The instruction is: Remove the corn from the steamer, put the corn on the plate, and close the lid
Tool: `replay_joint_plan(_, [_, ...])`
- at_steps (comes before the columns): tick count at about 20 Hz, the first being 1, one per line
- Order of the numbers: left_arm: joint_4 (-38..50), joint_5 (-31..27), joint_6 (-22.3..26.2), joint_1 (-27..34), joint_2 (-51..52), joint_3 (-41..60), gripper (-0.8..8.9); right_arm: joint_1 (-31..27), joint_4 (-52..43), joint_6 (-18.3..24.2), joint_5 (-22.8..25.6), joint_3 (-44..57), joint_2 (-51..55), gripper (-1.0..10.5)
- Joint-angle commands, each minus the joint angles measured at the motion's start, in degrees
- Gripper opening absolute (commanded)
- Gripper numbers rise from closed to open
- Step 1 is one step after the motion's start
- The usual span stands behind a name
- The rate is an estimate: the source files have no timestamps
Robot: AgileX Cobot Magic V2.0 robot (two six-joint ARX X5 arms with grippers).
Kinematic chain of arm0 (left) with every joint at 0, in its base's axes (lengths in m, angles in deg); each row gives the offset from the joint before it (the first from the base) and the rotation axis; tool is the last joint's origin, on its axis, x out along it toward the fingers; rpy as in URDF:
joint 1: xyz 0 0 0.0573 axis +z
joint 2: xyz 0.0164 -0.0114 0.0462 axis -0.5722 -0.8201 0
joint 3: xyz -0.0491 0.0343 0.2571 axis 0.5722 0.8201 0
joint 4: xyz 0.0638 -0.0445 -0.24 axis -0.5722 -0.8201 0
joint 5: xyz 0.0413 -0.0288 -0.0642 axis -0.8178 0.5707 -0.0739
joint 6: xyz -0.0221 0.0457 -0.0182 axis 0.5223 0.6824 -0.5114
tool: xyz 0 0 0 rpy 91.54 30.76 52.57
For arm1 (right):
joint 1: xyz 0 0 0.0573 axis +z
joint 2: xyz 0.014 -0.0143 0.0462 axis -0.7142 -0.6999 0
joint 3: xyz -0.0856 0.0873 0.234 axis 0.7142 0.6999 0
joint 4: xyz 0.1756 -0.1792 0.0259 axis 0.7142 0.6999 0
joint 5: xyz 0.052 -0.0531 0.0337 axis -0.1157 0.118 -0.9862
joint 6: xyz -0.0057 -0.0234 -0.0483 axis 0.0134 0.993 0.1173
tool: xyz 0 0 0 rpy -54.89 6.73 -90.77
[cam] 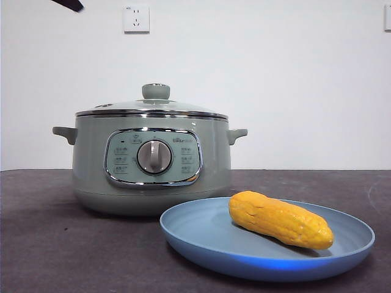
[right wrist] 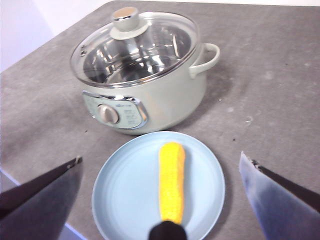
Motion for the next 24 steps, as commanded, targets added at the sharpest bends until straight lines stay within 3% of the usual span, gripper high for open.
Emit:
replay_joint_plan(1, [-3.7,3.1,-0.3,0.0,1.3,0.0,4.36,0.1,0.7,-0.2,-2.8,0.0,-0.2,5.6])
replay_joint_plan(5, [-8.6,7.8,-0.3,0.0,2.0,0.0,4.36,0.1,2.9,0.1,-6.6,0.0,-0.3,5.6])
replay_joint_plan(9, [-10.3,8.6,0.1,0.0,2.0,0.0,3.98,0.1,4.4,0.1,-6.8,0.0,-0.2,5.0])
replay_joint_plan(12, [-10.3,8.6,0.1,0.0,2.0,0.0,1.67,0.1,4.3,0.1,-6.8,0.0,-0.2,3.5])
replay_joint_plan(14, [-10.3,8.6,0.2,0.0,2.0,0.0,-0.28,0.1,4.3,0.1,-6.8,0.0,-0.2,1.6])
replay_joint_plan(16, [-10.1,8.6,0.2,0.0,2.0,0.0,-0.06,0.1,4.3,0.1,-6.7,0.0,-0.2,-0.2])
replay_joint_plan(24, [-8.9,8.5,0.3,0.0,2.0,0.0,-0.04,0.1,4.3,0.1,-6.0,0.0,-0.2,0.0])
